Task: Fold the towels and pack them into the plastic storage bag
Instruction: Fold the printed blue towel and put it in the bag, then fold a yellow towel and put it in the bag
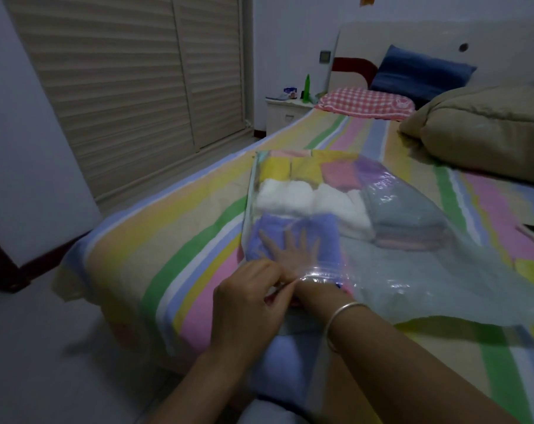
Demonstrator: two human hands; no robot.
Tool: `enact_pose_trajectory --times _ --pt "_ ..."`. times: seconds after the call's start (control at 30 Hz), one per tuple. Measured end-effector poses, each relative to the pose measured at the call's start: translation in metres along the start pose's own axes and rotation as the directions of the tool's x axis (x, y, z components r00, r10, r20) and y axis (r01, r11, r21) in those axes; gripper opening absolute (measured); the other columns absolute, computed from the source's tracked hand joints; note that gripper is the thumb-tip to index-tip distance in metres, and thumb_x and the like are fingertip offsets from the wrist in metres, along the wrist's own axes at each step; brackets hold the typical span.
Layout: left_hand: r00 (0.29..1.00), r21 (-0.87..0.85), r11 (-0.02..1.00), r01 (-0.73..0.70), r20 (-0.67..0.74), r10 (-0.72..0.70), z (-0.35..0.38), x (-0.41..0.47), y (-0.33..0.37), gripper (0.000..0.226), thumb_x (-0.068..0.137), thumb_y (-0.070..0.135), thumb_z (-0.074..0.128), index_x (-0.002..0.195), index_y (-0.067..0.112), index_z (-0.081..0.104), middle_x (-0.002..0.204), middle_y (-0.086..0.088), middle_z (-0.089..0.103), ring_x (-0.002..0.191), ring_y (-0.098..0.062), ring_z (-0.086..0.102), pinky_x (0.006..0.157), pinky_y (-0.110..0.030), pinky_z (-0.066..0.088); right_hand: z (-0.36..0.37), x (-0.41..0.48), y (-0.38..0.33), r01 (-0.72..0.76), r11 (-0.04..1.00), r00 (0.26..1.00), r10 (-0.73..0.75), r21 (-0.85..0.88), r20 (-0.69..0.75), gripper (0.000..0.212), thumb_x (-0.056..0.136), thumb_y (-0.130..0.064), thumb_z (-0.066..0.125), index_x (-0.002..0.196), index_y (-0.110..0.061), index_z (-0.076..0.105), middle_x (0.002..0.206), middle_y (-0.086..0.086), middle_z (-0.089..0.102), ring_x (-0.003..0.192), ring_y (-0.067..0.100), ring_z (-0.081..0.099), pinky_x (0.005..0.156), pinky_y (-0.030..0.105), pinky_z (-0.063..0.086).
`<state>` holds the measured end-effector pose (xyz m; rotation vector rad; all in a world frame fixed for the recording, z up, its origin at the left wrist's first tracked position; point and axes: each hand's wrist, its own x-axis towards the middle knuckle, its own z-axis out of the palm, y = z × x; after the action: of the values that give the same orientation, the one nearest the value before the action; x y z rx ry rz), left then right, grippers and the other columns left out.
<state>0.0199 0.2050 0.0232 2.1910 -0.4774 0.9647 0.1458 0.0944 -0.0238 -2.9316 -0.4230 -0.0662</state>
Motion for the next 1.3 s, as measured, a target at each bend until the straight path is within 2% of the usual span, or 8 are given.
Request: enact_pose_trajectory --times 0.1,0.23,0.4,0.6,0.77,1.0,1.17,1.3 --pt "0.999 0.018 1.000 0.023 0.048 -0.024 -0.001 -0.008 -0.005 0.008 0.082 0.028 0.072 0.078 0.022 0.067 0.078 0.009 0.066 0.075 -0.013 0.063 0.062 -0.036 0.050 -0.004 0.007 -0.007 -0.028 0.977 0.997 0.044 -0.213 0.068 0.059 0.097 -0.056 0.032 0.151 -0.042 0.013 0.160 0.013 -0.002 0.145 0.042 -0.003 0.111 0.064 -0.001" --pt "0.993 0.082 0.993 0.087 0.073 -0.093 -0.001 -0.008 0.002 0.009 0.080 0.033 0.066 0.080 0.024 0.067 0.079 0.011 0.066 0.076 -0.010 0.063 0.065 -0.030 0.048 -0.012 -0.019 0.001 0.011 0.985 0.993 0.010 -0.174 0.118 0.067 0.094 -0.062 0.026 0.152 -0.036 0.004 0.161 0.012 -0.003 0.147 0.036 -0.003 0.114 0.059 -0.004" --pt "0.993 0.054 0.992 0.113 0.040 -0.115 0.007 -0.006 0.028 0.024 0.077 0.018 0.049 0.094 0.022 0.065 0.095 0.008 0.065 0.091 -0.015 0.059 0.079 -0.026 0.045 -0.035 -0.146 0.036 0.143 0.989 0.986 -0.140 0.026 -0.090 0.086 0.094 -0.062 0.000 0.129 -0.012 0.061 0.133 0.013 0.058 0.124 0.028 0.055 0.103 0.048 0.044" --pt "0.990 -0.143 0.989 -0.044 0.127 0.063 0.065 -0.017 0.130 0.036 0.072 0.003 0.052 0.101 0.020 0.065 0.110 0.004 0.063 0.105 -0.017 0.057 0.091 -0.030 0.043 -0.073 -0.299 0.135 0.021 0.975 0.954 0.047 0.221 -0.297 0.062 0.098 -0.058 0.024 0.124 -0.019 0.064 0.130 0.001 0.060 0.121 0.017 0.055 0.101 0.029 0.041" --pt "0.869 -0.365 0.907 -0.209 0.356 0.344 0.143 -0.042 0.244 0.033 0.069 0.006 0.051 0.096 0.018 0.066 0.106 0.002 0.065 0.102 -0.017 0.059 0.088 -0.032 0.044 -0.089 -0.394 0.242 -0.231 0.954 0.865 0.292 0.192 -0.409 0.039 0.090 -0.046 0.044 0.110 -0.023 0.068 0.117 -0.005 0.064 0.108 0.014 0.058 0.088 0.021 0.042" --pt "0.714 -0.433 0.873 -0.224 0.537 0.449 0.256 -0.064 0.345 0.030 0.082 0.026 0.046 0.105 0.022 0.065 0.119 0.004 0.064 0.109 -0.015 0.058 0.092 -0.029 0.043 -0.115 -0.507 0.370 -0.416 0.909 0.899 0.416 0.031 -0.134 0.073 0.071 -0.083 0.047 0.125 -0.035 0.059 0.138 -0.012 0.050 0.123 0.008 0.048 0.096 0.030 0.044" --pt "0.637 -0.277 0.919 -0.282 0.662 0.395 0.310 -0.095 0.372 0.053 0.091 0.046 0.034 0.129 0.018 0.059 0.141 -0.006 0.052 0.127 -0.022 0.051 0.108 -0.041 0.038 -0.137 -0.565 0.428 -0.331 0.934 0.928 0.295 -0.136 -0.229 0.042 0.074 -0.050 0.063 0.109 -0.027 0.069 0.120 -0.009 0.064 0.104 0.014 0.063 0.079 0.030 0.053" --pt "0.609 -0.126 0.917 -0.379 0.712 0.349 0.317 -0.119 0.366 0.059 0.095 0.051 0.024 0.140 0.021 0.049 0.150 -0.002 0.041 0.139 -0.018 0.037 0.113 -0.042 0.020 -0.156 -0.608 0.469 -0.408 0.853 0.905 0.332 -0.325 -0.265 0.044 0.059 -0.019 0.069 0.103 -0.022 0.072 0.107 -0.002 0.070 0.089 0.021 0.067 0.067 0.029 0.053"
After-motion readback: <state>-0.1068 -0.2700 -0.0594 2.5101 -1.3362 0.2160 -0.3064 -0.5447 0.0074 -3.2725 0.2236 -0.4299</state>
